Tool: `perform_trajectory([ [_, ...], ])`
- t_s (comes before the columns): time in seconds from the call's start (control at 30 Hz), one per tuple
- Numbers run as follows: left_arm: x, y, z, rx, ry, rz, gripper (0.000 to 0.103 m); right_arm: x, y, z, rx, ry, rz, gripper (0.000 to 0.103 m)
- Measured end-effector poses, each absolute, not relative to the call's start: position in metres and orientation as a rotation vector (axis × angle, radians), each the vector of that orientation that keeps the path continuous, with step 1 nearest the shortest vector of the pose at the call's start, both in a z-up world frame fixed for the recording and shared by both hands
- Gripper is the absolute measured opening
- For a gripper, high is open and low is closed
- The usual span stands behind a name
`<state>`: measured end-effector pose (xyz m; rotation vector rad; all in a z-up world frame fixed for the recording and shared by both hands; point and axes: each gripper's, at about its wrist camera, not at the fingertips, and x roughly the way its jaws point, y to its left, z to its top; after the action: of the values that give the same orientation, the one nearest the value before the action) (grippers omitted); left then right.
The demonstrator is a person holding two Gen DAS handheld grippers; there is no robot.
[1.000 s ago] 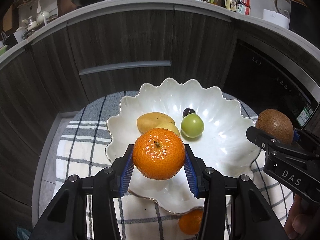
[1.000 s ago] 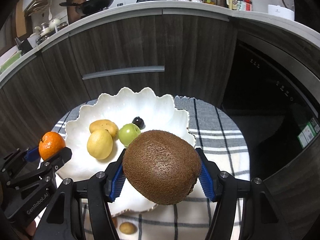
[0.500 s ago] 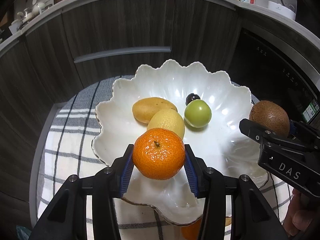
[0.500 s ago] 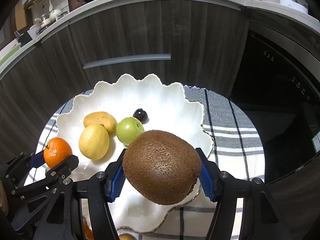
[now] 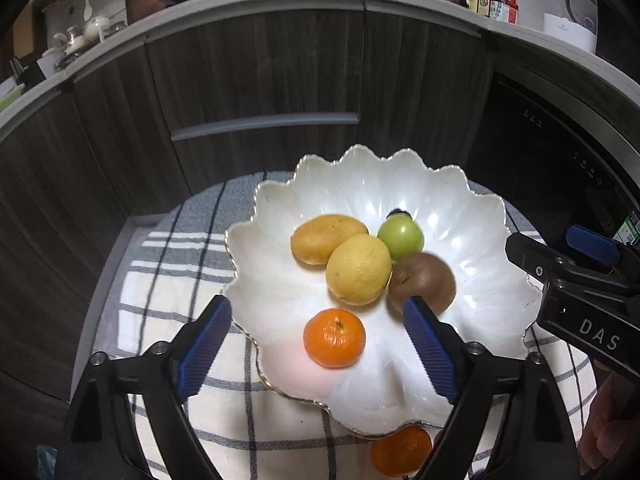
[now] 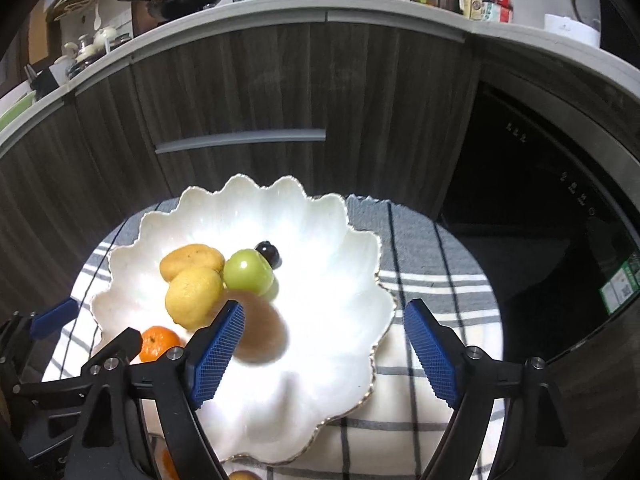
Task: Organize fruits
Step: 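Carry the mandarin and kiwi over the white bowl and open both grippers, then withdraw both grippers from the bowl toward the remaining fruits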
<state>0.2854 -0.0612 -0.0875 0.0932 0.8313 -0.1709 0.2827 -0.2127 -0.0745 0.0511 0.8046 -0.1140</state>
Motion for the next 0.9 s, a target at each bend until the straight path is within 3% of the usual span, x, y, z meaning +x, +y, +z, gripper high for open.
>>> perform_trajectory([
  [0.1, 0.278, -0.06, -0.079, 0.095, 0.811, -0.166, 0.095, 0.275, -0.213, -0.066, 0.049, 0.792, -0.124, 0.083],
  [0.9, 0.194, -0.055, -0.033, 0.113, 0.718, -0.183, 0.096, 0.182, -0.21, -0.027, 0.066, 0.715, -0.165, 0.083],
])
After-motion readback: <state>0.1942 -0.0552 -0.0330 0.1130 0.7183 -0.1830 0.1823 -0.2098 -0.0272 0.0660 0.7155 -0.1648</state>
